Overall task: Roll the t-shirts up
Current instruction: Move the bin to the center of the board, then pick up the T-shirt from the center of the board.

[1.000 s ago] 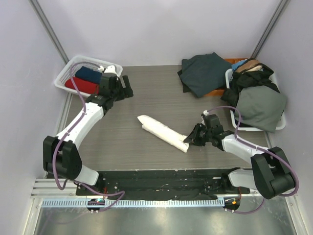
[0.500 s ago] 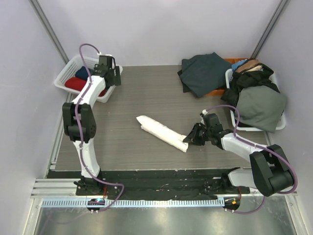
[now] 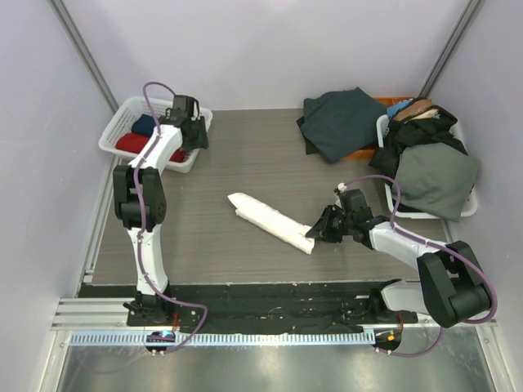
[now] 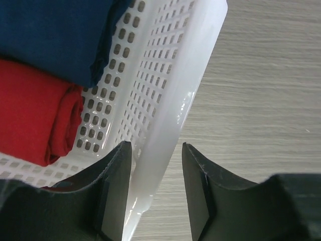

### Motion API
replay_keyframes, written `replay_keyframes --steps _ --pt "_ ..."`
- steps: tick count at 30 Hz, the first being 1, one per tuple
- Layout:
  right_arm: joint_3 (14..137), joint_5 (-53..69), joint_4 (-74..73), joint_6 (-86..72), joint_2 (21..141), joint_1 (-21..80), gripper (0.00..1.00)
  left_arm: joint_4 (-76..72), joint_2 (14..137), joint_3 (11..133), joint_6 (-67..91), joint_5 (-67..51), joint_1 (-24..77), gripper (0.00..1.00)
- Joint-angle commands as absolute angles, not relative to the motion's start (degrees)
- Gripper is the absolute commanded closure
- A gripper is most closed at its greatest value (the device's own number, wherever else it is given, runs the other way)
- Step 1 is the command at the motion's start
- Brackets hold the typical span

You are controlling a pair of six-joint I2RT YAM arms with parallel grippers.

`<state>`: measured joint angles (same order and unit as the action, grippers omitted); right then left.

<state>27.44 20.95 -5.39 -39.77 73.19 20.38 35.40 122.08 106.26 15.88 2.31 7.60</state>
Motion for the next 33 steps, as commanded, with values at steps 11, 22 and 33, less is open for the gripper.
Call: replay_keyframes --steps 11,22,33 --pt "26.98 20.04 -6.77 -38.50 73.65 20.30 0.99 26.72 119.17 102.83 35.85 -5.18 25.13 0.47" --pt "26.46 19.86 -6.42 -38.32 73.65 20.22 0.99 25.22 108.73 104.86 32.00 -3.95 30.23 0.28" --pt "26.72 20.92 -5.10 -38.32 75.15 20.21 0.99 26.72 82.46 77.11 31.54 -1.50 30.32 0.23"
